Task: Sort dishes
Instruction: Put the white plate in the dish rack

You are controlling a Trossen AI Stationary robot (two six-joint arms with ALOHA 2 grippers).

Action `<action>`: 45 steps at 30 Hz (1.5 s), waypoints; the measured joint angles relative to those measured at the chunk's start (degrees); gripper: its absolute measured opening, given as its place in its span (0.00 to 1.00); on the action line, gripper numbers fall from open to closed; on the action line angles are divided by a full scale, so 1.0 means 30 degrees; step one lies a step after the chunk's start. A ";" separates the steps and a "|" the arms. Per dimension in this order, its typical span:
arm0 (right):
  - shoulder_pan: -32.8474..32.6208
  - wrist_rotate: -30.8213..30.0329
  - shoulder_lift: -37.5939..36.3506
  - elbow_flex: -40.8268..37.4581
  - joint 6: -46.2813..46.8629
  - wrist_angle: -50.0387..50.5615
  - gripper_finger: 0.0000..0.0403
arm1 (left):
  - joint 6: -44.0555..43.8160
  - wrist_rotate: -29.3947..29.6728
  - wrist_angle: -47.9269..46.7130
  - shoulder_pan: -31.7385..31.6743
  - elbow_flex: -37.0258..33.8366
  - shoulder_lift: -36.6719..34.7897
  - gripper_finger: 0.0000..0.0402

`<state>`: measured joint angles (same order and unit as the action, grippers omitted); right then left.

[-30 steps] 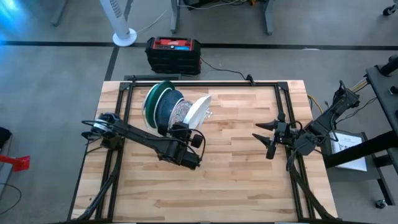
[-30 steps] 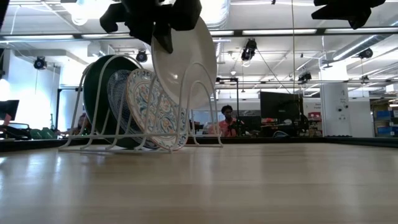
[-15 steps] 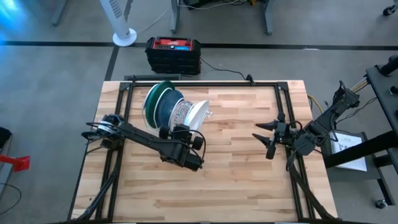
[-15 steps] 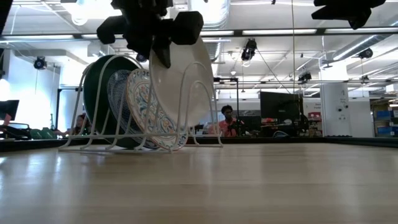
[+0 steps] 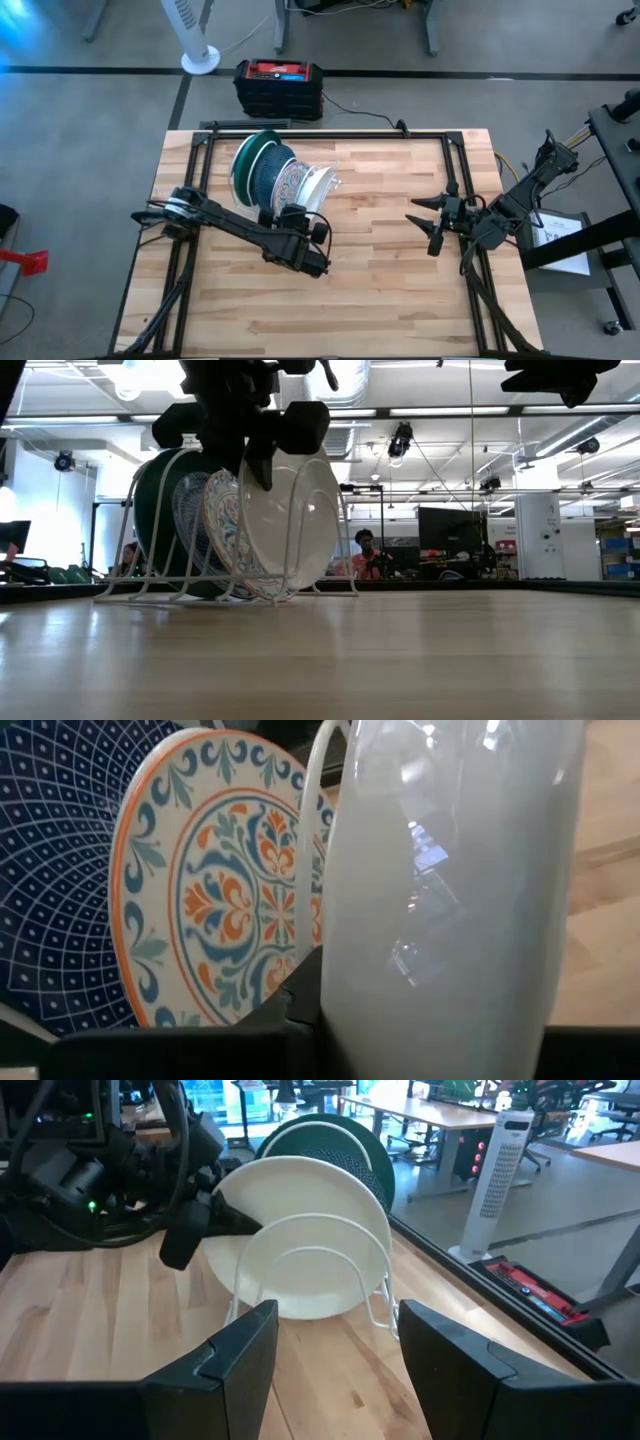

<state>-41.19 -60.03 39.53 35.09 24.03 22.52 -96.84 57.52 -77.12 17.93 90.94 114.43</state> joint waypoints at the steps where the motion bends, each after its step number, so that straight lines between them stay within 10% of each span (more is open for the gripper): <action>1: 0.0001 0.0000 0.0000 0.0000 -0.0001 -0.0006 0.50 | -0.0068 -0.0018 -0.0009 0.0000 0.0000 0.0035 0.13; 29: -0.0002 0.0000 0.0000 -0.0015 -0.0005 -0.0004 0.49 | -0.1500 -0.0745 -0.0022 -0.0058 0.0000 0.0781 0.15; 45: -0.0014 0.0000 0.0000 -0.0015 -0.0006 0.0000 0.49 | -0.1446 -0.1073 -0.0192 -0.0063 0.0484 0.0781 0.40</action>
<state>-41.23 -60.03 39.53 35.05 24.01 22.52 -101.18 54.30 -77.70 17.74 92.39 116.77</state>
